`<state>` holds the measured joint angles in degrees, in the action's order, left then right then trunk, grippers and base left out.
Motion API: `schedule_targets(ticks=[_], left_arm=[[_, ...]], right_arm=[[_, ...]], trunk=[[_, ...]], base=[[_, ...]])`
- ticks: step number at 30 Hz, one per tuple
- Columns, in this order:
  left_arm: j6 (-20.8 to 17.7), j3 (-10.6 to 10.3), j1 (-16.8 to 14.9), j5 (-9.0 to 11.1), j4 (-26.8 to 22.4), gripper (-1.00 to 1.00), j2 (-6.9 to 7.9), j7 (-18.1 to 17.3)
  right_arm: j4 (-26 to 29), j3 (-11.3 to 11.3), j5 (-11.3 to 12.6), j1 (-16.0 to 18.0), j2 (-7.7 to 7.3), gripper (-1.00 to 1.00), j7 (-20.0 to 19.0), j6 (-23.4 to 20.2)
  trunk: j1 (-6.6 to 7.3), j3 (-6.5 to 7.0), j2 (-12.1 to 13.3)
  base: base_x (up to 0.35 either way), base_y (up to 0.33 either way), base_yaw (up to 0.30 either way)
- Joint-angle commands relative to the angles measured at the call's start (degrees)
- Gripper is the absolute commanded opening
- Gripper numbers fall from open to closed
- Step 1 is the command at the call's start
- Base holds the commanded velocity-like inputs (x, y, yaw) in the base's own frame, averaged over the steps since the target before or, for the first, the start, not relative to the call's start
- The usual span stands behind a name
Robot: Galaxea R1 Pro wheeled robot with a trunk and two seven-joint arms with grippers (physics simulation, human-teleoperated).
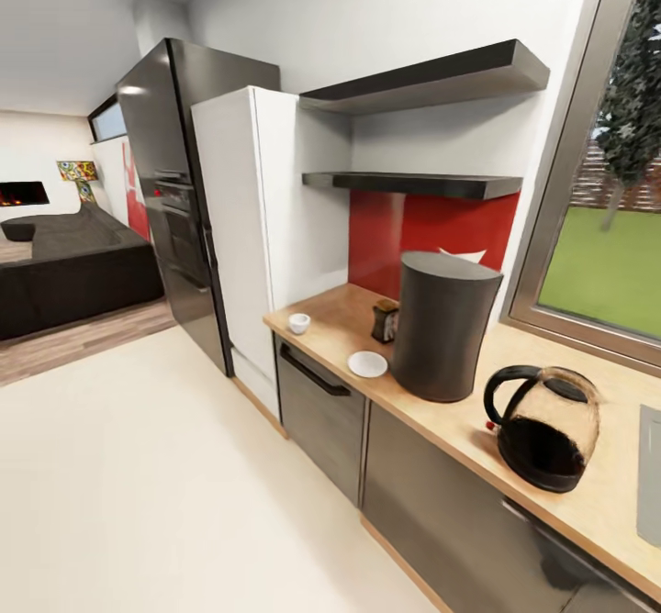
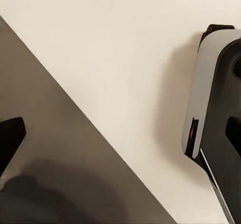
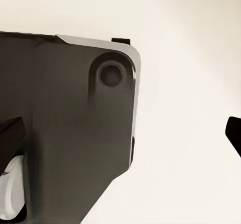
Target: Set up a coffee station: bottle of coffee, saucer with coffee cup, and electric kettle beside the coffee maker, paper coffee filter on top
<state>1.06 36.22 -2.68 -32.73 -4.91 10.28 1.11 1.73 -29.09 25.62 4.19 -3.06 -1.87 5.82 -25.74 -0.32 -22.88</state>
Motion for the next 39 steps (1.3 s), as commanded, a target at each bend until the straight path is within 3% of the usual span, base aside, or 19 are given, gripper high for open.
schedule_targets(ticks=[1, 39], left_arm=[[0.5, 0.4, 0.0, -0.6, 0.1, 1.00, -0.03, 0.1], [1.3, 0.3, 0.0, -0.6, 0.0, 1.00, -1.05, 0.1]], right_arm=[[-0.1, -0.4, 0.6, 0.0, -0.01, 1.00, -0.2, 0.2], [0.2, -0.4, 0.9, 0.0, 0.16, 1.00, -0.5, 0.3]], trunk=[[-0.04, -0.03, 0.0], [-0.04, -0.04, 0.0]], base=[[0.226, 0.272, 0.004], [0.282, 0.224, 0.000]])
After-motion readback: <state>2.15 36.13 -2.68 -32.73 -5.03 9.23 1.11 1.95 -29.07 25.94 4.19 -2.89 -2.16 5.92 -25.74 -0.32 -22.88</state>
